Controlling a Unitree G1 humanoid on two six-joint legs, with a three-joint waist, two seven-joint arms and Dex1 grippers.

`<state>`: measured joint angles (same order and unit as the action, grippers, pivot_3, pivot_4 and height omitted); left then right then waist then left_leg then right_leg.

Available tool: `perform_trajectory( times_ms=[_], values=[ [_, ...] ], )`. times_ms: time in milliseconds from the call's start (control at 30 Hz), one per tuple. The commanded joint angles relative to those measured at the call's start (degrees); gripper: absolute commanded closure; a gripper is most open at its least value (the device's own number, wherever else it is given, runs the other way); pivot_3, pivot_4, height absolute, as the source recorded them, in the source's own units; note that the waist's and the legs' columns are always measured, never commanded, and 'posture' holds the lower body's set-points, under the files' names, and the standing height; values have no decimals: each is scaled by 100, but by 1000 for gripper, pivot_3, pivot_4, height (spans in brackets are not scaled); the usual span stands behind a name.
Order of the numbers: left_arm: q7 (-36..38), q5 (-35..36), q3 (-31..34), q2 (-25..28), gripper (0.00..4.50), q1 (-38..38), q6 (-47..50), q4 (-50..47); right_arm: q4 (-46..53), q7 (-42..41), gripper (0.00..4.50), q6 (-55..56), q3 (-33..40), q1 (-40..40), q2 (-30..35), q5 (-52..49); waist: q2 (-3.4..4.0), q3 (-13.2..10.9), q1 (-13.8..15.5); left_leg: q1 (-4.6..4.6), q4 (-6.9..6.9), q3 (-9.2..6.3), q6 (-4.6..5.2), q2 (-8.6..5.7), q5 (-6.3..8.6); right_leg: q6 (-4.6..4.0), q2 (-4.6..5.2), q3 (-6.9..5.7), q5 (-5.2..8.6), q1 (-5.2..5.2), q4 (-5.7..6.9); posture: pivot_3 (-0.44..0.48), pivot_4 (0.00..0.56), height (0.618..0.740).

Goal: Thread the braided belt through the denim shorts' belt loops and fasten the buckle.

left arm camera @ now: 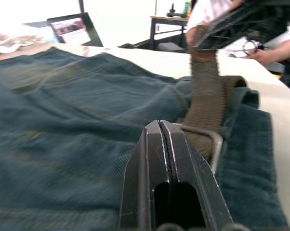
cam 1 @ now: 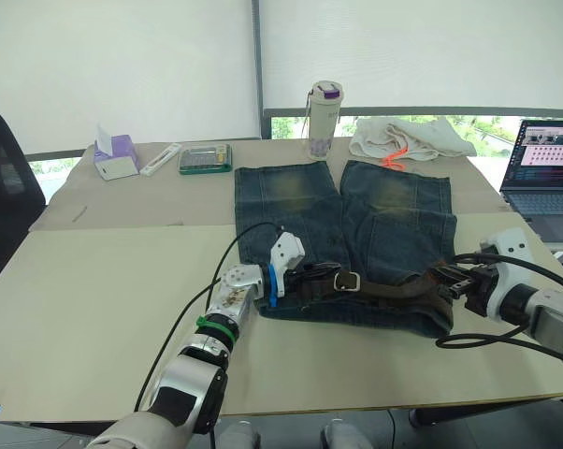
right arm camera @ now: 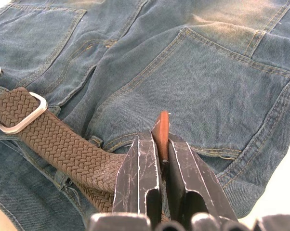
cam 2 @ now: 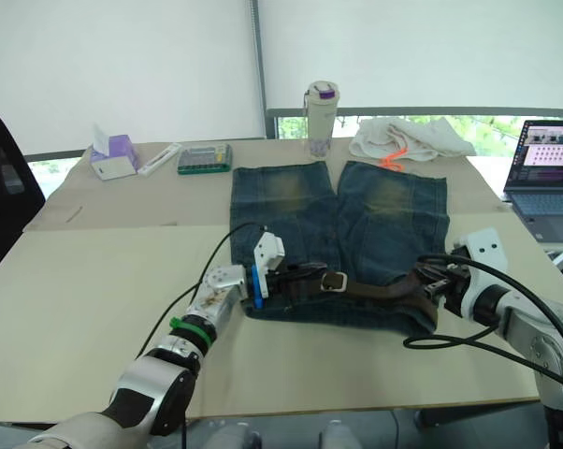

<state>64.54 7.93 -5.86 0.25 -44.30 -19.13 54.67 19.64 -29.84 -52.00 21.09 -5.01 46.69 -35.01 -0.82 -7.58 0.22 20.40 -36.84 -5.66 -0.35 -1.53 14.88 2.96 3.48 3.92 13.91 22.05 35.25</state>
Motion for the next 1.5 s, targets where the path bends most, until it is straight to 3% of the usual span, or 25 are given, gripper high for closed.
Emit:
perform_trajectory(
  times_ms=[33,500,767,967,1133,1500],
  values=[
    [113,-67,-60,-15,4487,-55,-237,8,75,-10,4500,-16,169,-16,39,5,-1,-1,-10,0,0,0,0,1,0,0,0,0,0,0,0,0,150,740],
    [-38,-815,-544,101,4487,-66,-859,592,84,3,4500,-28,222,18,59,-5,-3,-2,-5,-4,0,0,0,1,0,0,0,0,0,-4,1,0,150,740],
    [-882,-1559,-976,51,4487,-274,-875,1107,37,-28,4500,-90,367,-70,191,-21,-10,-5,61,-17,-4,-3,0,-3,0,31,1,-1,17,-26,-4,0,150,740],
    [-777,-1695,-1146,-61,4487,-246,-448,1276,-197,-78,4500,-199,886,-269,274,-228,-9,-5,82,-28,-5,-16,0,-11,0,47,6,-3,25,-67,-20,0,150,740],
    [-642,-1614,-1160,-142,4487,-225,-214,1224,-369,70,4500,-590,1636,-719,78,-1009,-9,-5,115,-33,-6,-29,0,-21,0,50,12,-3,27,-76,-24,0,150,740],
    [-1068,-1867,-1386,-122,4487,-124,206,1359,-1060,1042,4500,-921,2363,-1303,-197,-1826,-9,-5,158,-29,-7,-42,10,-72,-6,54,63,-3,24,-81,-19,0,150,740]
  ],
)
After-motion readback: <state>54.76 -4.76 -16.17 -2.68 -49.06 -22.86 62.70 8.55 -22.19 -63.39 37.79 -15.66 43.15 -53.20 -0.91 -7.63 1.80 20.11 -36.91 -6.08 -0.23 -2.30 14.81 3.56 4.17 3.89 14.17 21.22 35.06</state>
